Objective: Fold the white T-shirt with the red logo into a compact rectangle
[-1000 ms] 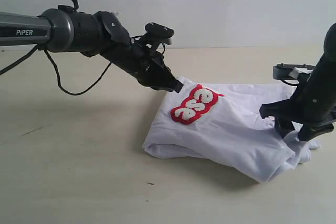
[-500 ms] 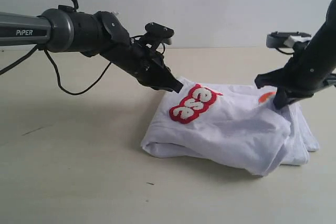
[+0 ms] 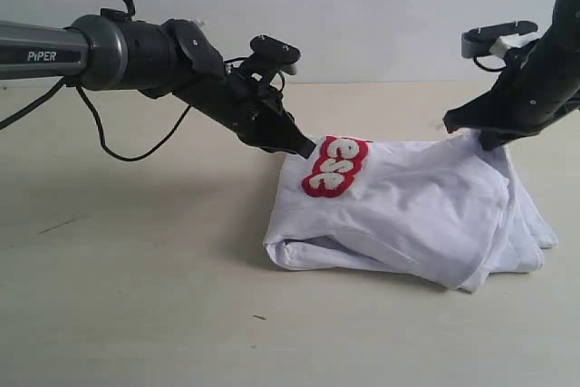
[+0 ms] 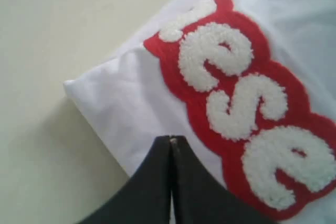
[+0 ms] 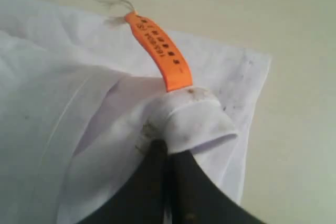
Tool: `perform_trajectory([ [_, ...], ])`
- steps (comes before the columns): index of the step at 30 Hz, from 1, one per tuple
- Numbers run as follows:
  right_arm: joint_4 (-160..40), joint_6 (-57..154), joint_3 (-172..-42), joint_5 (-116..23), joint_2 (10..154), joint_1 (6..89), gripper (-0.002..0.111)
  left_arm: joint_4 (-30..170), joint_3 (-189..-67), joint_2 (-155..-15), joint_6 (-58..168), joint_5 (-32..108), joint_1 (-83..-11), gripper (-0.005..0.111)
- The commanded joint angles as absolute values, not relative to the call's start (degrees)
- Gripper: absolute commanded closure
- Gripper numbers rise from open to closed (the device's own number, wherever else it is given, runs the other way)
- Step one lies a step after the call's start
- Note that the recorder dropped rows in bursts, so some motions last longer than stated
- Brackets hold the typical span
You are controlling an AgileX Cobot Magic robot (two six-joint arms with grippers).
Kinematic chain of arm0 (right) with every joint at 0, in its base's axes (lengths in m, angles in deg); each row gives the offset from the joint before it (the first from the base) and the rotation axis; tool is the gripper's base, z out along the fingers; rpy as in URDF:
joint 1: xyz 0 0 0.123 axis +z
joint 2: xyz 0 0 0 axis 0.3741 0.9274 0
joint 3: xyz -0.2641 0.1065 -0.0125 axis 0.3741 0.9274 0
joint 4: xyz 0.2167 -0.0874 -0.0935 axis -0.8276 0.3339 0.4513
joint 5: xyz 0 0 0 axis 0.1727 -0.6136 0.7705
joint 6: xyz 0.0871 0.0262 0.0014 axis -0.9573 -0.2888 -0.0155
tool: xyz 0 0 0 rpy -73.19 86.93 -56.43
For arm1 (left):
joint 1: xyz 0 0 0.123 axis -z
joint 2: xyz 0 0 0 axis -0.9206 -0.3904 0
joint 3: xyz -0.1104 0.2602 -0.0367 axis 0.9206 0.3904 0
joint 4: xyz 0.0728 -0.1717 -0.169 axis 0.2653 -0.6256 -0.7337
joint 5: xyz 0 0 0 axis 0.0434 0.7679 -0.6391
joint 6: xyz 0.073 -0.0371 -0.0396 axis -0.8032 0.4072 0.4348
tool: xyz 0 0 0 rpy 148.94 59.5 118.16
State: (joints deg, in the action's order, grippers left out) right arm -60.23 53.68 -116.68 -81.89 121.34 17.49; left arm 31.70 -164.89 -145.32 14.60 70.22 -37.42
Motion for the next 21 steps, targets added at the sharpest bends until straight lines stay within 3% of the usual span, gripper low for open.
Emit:
perform_trajectory([
  [1, -59.7, 53.3, -117.6, -84.5, 124.6, 17.2, 0.097, 30.7, -164.7, -144.8, 14.4, 69.2, -37.4, 0.107],
  [6, -59.1, 53.0, -120.6, -85.8, 124.7, 17.2, 0.058, 30.6, -164.7, -144.8, 14.4, 70.1, -37.4, 0.107],
  [9, -56.3, 48.9, -123.2, -87.3, 122.3, 17.2, 0.052, 30.6, -164.7, -144.8, 14.2, 70.1, -37.4, 0.107],
  [13, -59.1, 47.5, -124.3, -90.0, 118.9, 17.3, 0.059, 30.4, -164.7, -144.8, 13.1, 70.0, -37.3, 0.107],
  [14, -63.3, 50.4, -124.3, -91.3, 118.7, 17.3, 0.066, 29.9, -164.7, -144.8, 12.0, 70.0, -37.2, 0.107],
  [16, -78.0, 67.0, -123.4, -98.7, 120.7, 19.0, 0.101, 27.1, -164.8, -144.8, 8.0, 71.0, -36.5, 0.107],
  [17, -78.0, 68.0, -122.9, -99.2, 121.7, 19.7, 0.108, 26.8, -165.1, -144.8, 6.8, 72.6, -36.1, 0.107],
  [21, -70.9, 63.4, -121.9, -99.4, 127.6, 22.0, 0.108, 26.8, -166.1, -144.8, 4.1, 78.0, -34.4, 0.107],
])
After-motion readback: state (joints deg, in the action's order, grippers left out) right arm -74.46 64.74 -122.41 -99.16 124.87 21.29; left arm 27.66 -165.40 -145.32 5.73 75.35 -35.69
